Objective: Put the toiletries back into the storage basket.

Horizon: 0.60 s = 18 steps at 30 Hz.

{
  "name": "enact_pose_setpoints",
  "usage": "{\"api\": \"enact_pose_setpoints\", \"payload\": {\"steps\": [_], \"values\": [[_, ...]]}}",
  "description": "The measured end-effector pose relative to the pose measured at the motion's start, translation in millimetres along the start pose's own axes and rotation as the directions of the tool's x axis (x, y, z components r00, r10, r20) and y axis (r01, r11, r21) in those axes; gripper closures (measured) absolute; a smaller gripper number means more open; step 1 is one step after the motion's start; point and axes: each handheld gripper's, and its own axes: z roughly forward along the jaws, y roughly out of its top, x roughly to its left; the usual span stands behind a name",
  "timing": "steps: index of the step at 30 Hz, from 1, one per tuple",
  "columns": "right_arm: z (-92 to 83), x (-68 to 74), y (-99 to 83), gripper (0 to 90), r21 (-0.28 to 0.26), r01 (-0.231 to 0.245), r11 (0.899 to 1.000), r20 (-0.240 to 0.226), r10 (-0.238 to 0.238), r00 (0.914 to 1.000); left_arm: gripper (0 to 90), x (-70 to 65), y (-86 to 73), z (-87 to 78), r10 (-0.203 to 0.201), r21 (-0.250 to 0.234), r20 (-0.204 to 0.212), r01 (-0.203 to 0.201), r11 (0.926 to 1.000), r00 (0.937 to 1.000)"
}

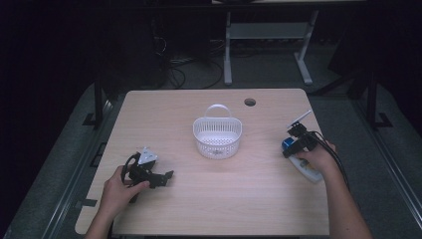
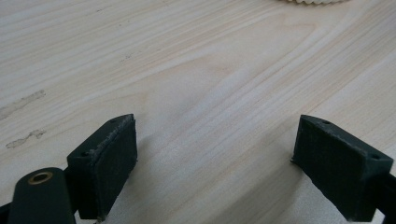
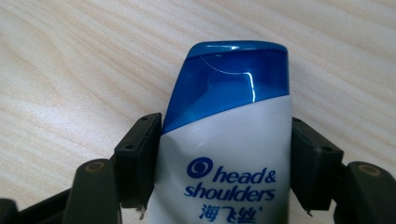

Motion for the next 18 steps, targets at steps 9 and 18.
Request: {"api": "enact_pose_setpoints", "payload": {"steps": [9, 18], "values": [[-17.2, -3.8, -4.3, 35.5, -0.065, -0.021, 0.998, -0.004, 0.02, 0.9998, 13.0, -0.1, 0.0, 0.0, -0.001, 0.0, 0.0, 0.001, 1.0, 1.0], [-32.5, 0.0, -10.1, 35.7, -0.139, -0.011, 0.99, -0.006, 0.01, 0.9999, 13.0, -0.1, 0.0, 0.0, -0.001, 0.0, 0.0, 0.001, 1.0, 1.0]]}}
